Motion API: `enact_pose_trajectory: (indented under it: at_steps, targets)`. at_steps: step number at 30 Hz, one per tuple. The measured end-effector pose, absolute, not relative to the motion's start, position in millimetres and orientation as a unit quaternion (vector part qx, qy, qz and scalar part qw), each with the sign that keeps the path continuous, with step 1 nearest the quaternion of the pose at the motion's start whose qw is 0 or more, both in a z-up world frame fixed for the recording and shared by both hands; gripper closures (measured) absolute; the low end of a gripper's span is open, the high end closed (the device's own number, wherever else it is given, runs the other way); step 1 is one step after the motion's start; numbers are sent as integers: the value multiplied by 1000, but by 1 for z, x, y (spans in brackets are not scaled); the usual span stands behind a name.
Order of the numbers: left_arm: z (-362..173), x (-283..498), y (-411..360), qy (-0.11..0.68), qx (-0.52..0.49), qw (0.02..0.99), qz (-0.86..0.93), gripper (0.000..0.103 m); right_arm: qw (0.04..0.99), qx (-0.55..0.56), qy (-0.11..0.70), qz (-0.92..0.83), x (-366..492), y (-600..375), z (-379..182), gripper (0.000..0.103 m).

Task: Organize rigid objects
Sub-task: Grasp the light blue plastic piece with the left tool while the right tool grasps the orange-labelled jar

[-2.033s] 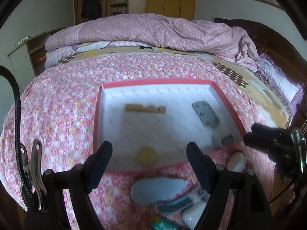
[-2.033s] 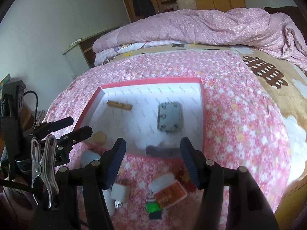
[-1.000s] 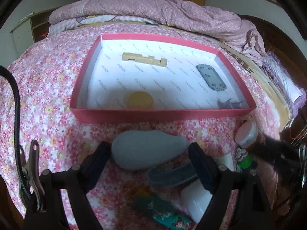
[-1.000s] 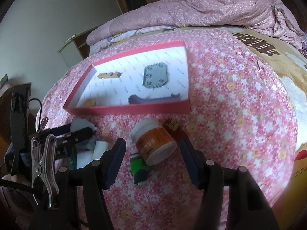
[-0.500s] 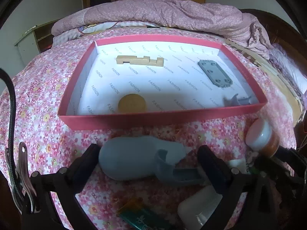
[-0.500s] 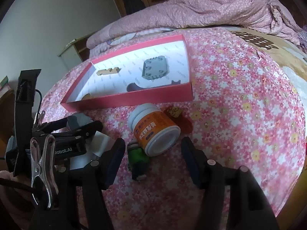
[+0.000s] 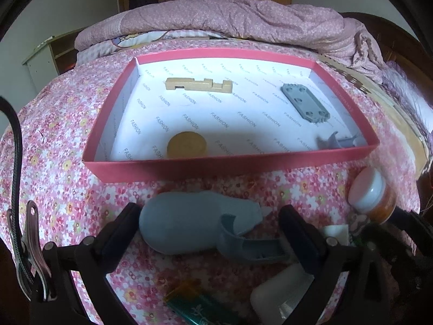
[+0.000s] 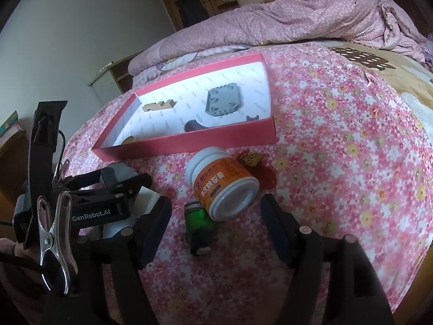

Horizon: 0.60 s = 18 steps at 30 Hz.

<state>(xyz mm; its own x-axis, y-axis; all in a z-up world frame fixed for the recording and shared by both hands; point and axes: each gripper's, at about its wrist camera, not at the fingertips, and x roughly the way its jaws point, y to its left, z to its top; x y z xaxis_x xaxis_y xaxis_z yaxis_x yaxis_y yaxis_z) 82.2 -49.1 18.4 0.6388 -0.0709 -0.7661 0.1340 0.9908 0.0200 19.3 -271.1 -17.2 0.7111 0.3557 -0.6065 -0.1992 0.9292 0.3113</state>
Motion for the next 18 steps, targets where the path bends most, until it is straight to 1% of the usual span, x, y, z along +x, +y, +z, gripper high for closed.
enact_pose_trajectory:
  at_steps: [4, 6, 7, 9, 13, 16, 18]
  targets:
    - [19, 78, -48, 417, 39, 906, -55, 1, 919, 114, 345, 153, 19, -271, -18, 31]
    - [20, 76, -47, 411, 40, 909, -54, 5, 917, 122, 341, 165, 19, -273, -19, 25]
    - [20, 74, -46, 408, 41, 910, -55, 9, 917, 123, 342, 166, 19, -273, -19, 25]
    - [22, 71, -44, 404, 45, 912, -59, 12, 918, 115, 344, 161, 19, -270, -18, 25]
    - [24, 68, -39, 401, 37, 912, -72, 12, 920, 97, 351, 149, 20, -262, -16, 25]
    - [27, 65, -36, 397, 32, 913, -85, 12, 916, 106, 358, 145, 22, -264, -14, 25]
    - [30, 63, -33, 393, 31, 915, -88, 12, 915, 114, 361, 142, 24, -266, -13, 29]
